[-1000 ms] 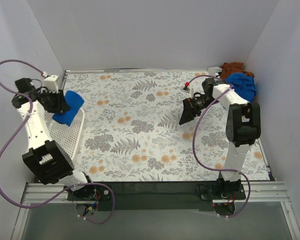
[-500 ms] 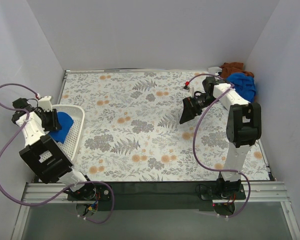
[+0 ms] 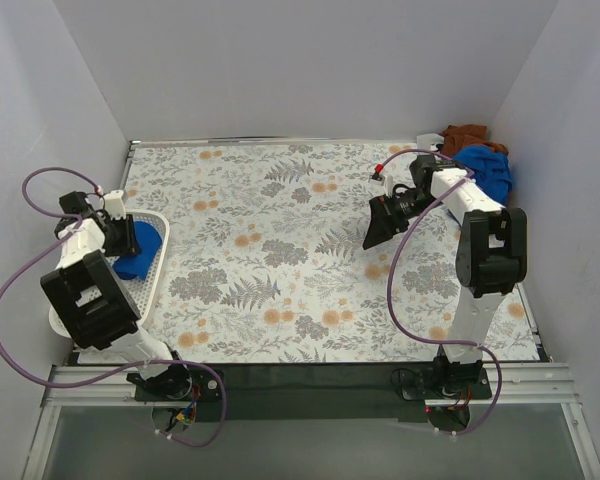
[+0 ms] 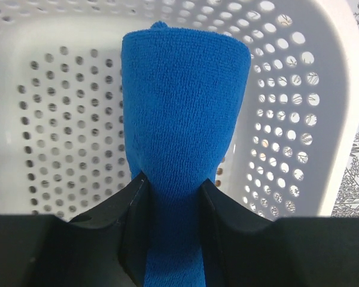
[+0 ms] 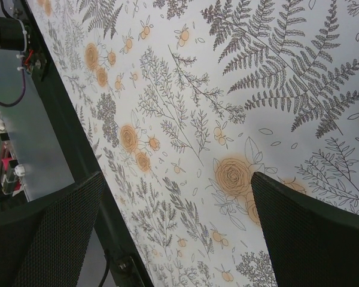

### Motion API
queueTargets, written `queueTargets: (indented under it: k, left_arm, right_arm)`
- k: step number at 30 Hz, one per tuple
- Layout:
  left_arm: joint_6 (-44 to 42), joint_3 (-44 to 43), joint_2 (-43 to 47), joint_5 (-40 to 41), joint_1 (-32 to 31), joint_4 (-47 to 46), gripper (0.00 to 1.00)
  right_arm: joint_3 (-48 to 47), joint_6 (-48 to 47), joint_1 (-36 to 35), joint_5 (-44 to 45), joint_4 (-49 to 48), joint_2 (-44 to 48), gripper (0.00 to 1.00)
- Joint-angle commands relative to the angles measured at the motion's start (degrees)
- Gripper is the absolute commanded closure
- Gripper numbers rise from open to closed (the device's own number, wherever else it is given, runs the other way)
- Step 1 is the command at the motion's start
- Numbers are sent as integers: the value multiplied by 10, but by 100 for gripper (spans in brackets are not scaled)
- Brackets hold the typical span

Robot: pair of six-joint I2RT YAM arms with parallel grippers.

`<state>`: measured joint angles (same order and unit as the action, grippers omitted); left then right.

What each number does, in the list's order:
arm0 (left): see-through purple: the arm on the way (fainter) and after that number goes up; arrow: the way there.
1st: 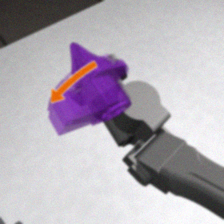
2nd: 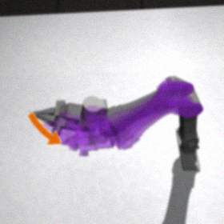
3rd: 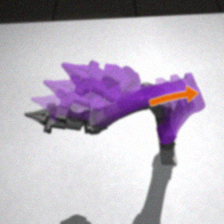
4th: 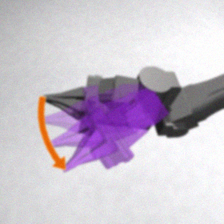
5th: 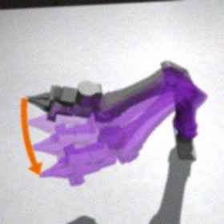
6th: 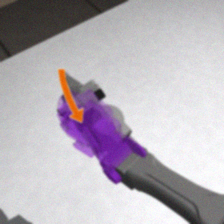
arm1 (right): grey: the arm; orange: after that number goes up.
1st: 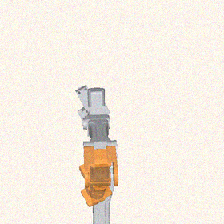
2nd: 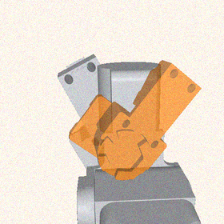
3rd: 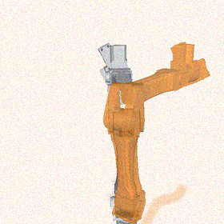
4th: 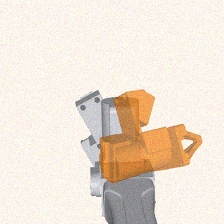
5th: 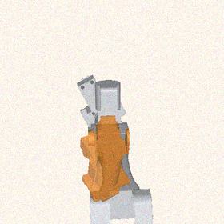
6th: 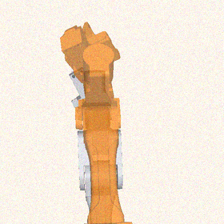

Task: Roll the towels

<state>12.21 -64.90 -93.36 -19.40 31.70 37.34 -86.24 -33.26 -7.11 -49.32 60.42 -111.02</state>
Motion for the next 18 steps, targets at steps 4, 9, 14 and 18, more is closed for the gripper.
queueTargets:
  k: [4, 9, 14, 18]
  left_arm:
    - [49, 54, 8, 6, -23, -53, 100]
    - [55, 72, 6, 2, -27, -64, 92]
    - [48, 66, 10, 12, -27, -56, 69]
    - [34, 36, 21, 5, -28, -31, 56]
  right_arm:
    - [2, -5, 5, -11, 6, 30, 2]
    - [1, -1, 5, -13, 5, 36, 2]
    - [-5, 2, 5, -12, 4, 43, 2]
    - [-11, 5, 6, -8, 5, 49, 2]
